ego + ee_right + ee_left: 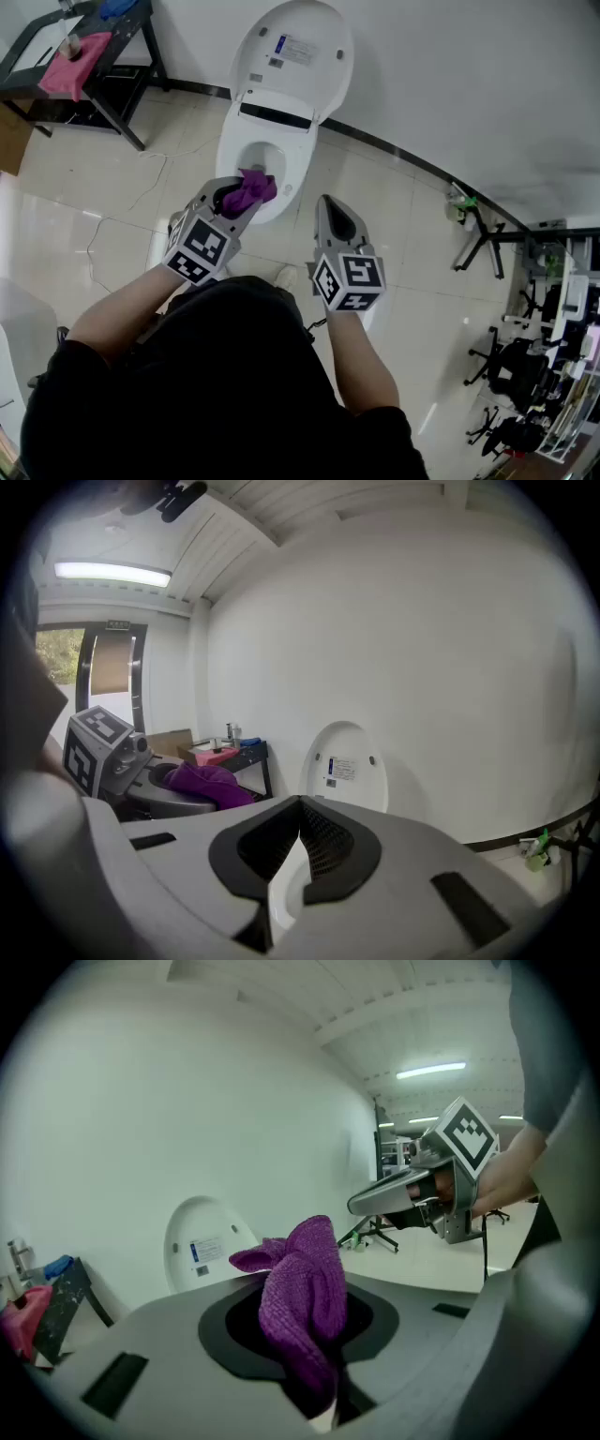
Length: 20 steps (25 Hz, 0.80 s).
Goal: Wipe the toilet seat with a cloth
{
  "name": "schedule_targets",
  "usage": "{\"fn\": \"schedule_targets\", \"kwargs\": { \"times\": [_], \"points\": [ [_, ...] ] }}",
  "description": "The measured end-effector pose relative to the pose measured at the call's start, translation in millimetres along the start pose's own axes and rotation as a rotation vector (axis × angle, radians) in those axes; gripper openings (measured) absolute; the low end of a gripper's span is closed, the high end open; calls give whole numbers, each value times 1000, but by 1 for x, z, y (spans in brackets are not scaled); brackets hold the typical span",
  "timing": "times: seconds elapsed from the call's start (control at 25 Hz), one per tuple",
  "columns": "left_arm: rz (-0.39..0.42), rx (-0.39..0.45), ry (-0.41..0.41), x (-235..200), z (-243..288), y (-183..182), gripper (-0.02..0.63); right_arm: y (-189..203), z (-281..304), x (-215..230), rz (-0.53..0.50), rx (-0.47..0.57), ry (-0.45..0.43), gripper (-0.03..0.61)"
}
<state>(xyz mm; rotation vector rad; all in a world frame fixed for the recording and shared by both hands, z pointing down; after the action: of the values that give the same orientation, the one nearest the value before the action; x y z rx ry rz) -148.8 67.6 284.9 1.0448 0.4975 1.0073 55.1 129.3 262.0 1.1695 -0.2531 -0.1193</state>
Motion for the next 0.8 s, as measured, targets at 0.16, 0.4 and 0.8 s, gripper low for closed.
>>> {"fn": "schedule_targets", "kwargs": {
  "times": [0.16,0.4,0.8],
  "points": [
    [11,-20,15,-20,14,12,100,-2,16,-5,-8,-4,16,17],
    [0,-86,28,-37,61,35,100,11,48,12,22,-26,24,17],
    [-63,-280,27,-68,218,115,100,72,150,98,92,-61,-10,17]
  ]
}}
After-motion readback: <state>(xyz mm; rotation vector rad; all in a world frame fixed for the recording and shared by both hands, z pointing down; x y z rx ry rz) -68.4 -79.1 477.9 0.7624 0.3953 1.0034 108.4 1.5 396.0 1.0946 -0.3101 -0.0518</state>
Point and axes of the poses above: the fingertips, and each gripper's own axes: z forward along the fingers, x to its right, y out of its underside, the point moved 9 cm from there along -z, backward along the fingers, and after that the axes turned 5 degrees about -y, right-handed, at the moved point
